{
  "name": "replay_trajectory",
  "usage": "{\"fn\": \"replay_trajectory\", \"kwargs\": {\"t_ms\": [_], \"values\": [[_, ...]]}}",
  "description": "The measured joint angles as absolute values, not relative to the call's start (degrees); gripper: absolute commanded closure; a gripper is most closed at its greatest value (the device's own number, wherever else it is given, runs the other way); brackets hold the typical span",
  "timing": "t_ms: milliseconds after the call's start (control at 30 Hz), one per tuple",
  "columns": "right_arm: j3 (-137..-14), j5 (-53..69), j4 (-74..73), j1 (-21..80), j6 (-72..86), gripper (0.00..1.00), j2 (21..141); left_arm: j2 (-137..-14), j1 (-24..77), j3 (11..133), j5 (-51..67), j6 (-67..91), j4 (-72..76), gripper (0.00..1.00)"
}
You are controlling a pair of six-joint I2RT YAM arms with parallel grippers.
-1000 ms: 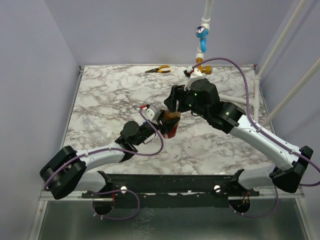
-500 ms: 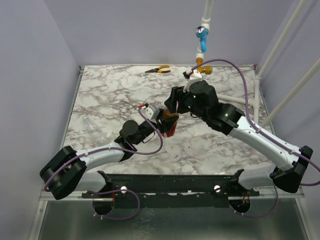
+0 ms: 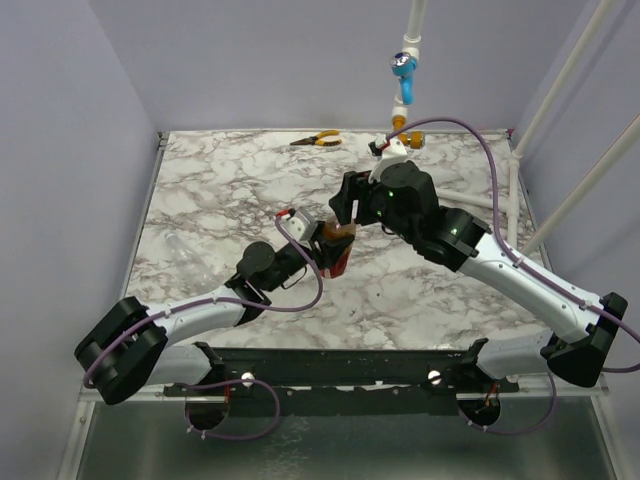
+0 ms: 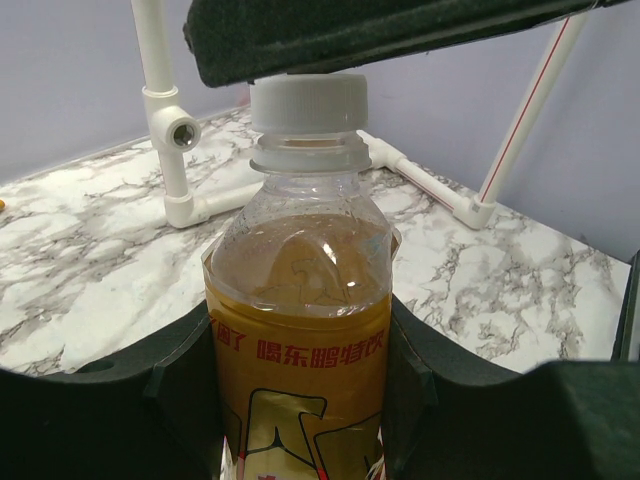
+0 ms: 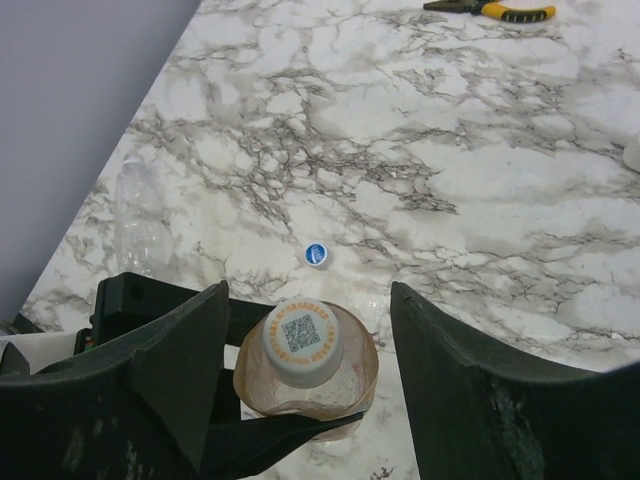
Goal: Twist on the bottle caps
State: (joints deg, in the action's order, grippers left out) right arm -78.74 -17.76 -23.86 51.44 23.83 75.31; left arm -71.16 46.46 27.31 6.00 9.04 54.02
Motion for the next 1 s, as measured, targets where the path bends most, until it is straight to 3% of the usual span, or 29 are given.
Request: {"fn": "replay_trajectory", "kwargs": {"t_ms": [133, 1000], "values": [[-79.4, -17.7, -23.6, 51.4, 23.4, 0.40, 75.9, -70.5, 46.5, 27.3, 6.3, 9.0, 53.7, 0.77], [-82.5, -17.3, -25.0, 52.5, 23.6, 0.47, 79.8, -68.9, 46.1, 27.3, 7.2, 9.0, 51.2, 0.77]]}}
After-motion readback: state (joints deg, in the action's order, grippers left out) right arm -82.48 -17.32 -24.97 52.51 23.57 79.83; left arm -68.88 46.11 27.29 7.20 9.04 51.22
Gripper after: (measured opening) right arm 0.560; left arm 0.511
